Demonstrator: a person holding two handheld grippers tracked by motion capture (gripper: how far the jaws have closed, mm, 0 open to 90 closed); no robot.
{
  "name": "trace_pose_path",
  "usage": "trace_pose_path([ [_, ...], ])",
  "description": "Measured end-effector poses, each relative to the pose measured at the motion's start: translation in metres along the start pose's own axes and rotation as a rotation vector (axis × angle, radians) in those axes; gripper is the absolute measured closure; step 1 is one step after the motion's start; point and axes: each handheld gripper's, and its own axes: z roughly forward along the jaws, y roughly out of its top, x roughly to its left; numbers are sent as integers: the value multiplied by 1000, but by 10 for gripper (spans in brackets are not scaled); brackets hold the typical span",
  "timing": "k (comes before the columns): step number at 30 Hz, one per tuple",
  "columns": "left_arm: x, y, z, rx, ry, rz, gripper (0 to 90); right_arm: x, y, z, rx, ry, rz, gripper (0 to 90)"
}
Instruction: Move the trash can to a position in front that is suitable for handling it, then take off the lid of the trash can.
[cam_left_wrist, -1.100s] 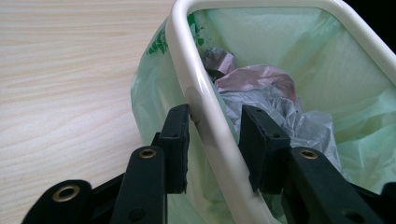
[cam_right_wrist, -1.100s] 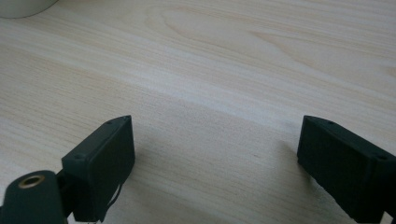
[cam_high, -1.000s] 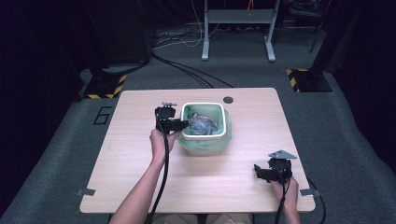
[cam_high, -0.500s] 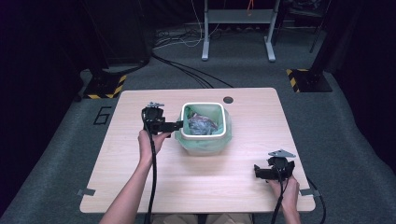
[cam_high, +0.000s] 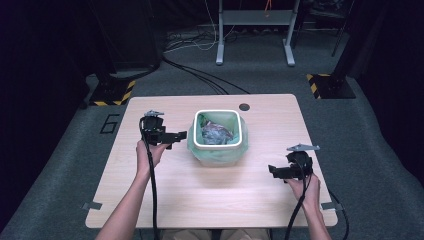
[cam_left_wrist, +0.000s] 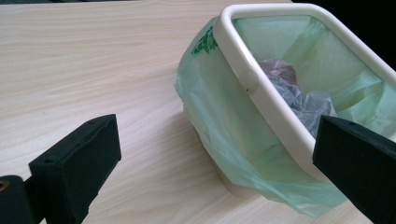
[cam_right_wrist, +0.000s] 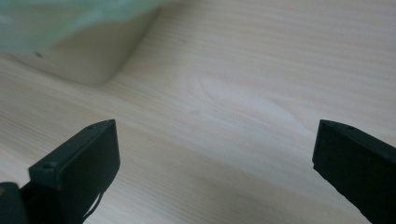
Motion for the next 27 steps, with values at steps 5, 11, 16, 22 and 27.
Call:
trace_pose_path([
  [5,-1,3,3,12,-20,15,12,10,32,-10,-31,45,-16,28],
  [11,-2,7,6,23,-39,29,14,25,66,-15,-50,112,-52,47],
  [16,-2,8,10,36,-51,38,15,39,91,-14,-59,144,-82,58],
  [22,-1,9,14,49,-63,35,22,55,112,-8,-43,152,-129,77],
  [27,-2,9,18,57,-77,31,26,64,123,0,-37,173,-136,97],
])
